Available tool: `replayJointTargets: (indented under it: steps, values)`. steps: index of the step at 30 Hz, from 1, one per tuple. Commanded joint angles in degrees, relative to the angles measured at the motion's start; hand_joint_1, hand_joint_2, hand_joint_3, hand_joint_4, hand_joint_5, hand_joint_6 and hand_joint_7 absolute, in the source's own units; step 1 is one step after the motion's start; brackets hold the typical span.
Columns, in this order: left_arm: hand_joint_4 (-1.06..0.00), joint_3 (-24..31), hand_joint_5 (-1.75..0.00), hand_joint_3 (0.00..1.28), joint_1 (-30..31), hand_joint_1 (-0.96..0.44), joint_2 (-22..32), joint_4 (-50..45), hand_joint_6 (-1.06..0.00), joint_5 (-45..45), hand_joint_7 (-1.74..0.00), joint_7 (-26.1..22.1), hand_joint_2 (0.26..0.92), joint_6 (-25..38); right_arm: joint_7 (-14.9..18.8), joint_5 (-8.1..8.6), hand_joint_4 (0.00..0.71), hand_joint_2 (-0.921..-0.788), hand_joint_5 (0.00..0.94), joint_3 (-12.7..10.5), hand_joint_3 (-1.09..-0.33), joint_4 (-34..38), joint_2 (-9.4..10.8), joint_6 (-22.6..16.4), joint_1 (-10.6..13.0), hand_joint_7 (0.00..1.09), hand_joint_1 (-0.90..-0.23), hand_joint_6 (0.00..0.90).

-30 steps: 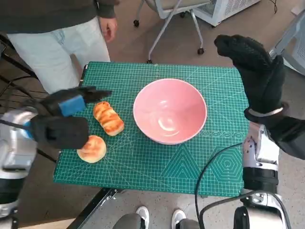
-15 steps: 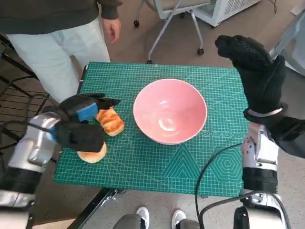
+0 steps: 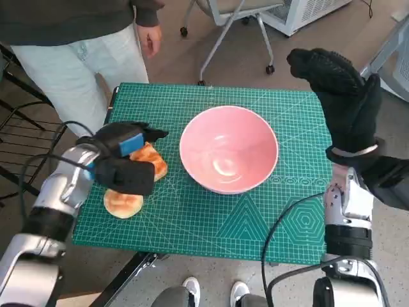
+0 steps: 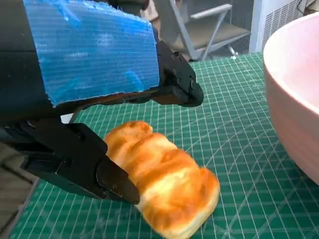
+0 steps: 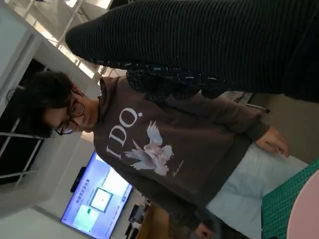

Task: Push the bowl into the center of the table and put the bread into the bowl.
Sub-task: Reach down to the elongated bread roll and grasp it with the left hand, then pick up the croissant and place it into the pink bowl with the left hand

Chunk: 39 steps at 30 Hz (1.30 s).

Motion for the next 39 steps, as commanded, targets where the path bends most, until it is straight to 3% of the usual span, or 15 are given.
replayJointTargets:
  steps: [1,9,14,15,16,17,19,21,26,39]
  values:
    - [-0.44,-2.3,-0.02,0.03,-2.8,0.08,-1.1,5.2,-0.53,2.7,-0.03,4.1,0.819,-1.6,0.1,0.23,0.149,-0.921,0.002,0.1,-0.715,0.0,0.2,0.7,1.5,0.55,-0.667,-0.001]
    - [-0.56,-6.3,-0.02,0.03,-7.1,0.09,-2.9,13.2,-0.68,6.5,-0.04,7.4,0.883,-1.4,0.3,0.19,0.152,-0.921,0.003,0.0,-0.712,-0.3,0.0,0.2,1.8,0.55,-0.671,0.000]
    - [-0.78,-7.2,-0.10,0.04,-8.4,0.08,-3.5,15.3,-0.79,6.7,-0.06,5.6,0.914,-0.2,0.4,0.24,0.160,-0.921,0.006,-0.3,-0.710,0.2,-0.2,-0.3,1.7,0.55,-0.664,0.000]
    - [-0.76,-7.3,-0.32,0.04,-8.6,0.13,-3.6,15.7,-0.81,6.6,-0.06,5.4,0.916,-0.2,0.4,0.22,0.160,-0.921,0.006,-0.4,-0.710,0.3,-0.2,-0.4,1.7,0.55,-0.662,0.000]
    - [-0.71,-7.3,-0.67,0.08,-8.8,0.22,-3.7,16.1,-0.84,6.4,-0.07,4.9,0.918,-0.1,0.4,0.20,0.161,-0.921,0.006,-0.4,-0.710,0.4,-0.2,-0.5,1.7,0.55,-0.660,0.001]
    - [-0.69,-7.4,-0.99,0.10,-8.9,0.11,-3.7,16.4,-0.71,6.2,-0.56,4.7,0.919,-0.1,0.3,0.17,0.161,-0.921,0.006,-0.4,-0.709,0.6,-0.2,-0.6,1.6,0.55,-0.656,0.001]
    - [-0.67,-7.4,-1.15,0.11,-9.3,0.06,-3.9,17.6,-0.64,5.8,-0.82,4.0,0.920,-0.3,0.3,0.11,0.162,-0.921,0.006,-0.5,-0.709,0.9,-0.2,-1.0,1.6,0.55,-0.653,0.001]
    - [-0.67,-7.2,-1.23,0.10,-9.6,0.03,-4.0,18.5,-0.62,5.4,-0.94,3.4,0.920,-0.4,0.2,0.04,0.162,-0.921,0.006,-0.5,-0.709,1.1,-0.1,-1.4,1.6,0.55,-0.651,0.002]
    - [-0.63,-7.0,-1.31,0.09,-10.1,0.01,-3.8,19.4,-0.65,4.5,-1.03,1.8,0.920,-0.6,0.0,0.04,0.161,-0.921,0.005,-0.5,-0.707,1.1,0.0,-1.5,1.5,0.54,-0.652,0.004]
    - [-0.61,-3.2,-1.33,0.07,-8.7,0.00,-0.3,12.1,-0.71,-0.1,-1.00,-0.4,0.920,-1.5,0.5,0.50,0.162,-0.921,0.004,-0.7,-0.704,1.9,0.2,-1.7,1.2,0.54,-0.651,0.008]
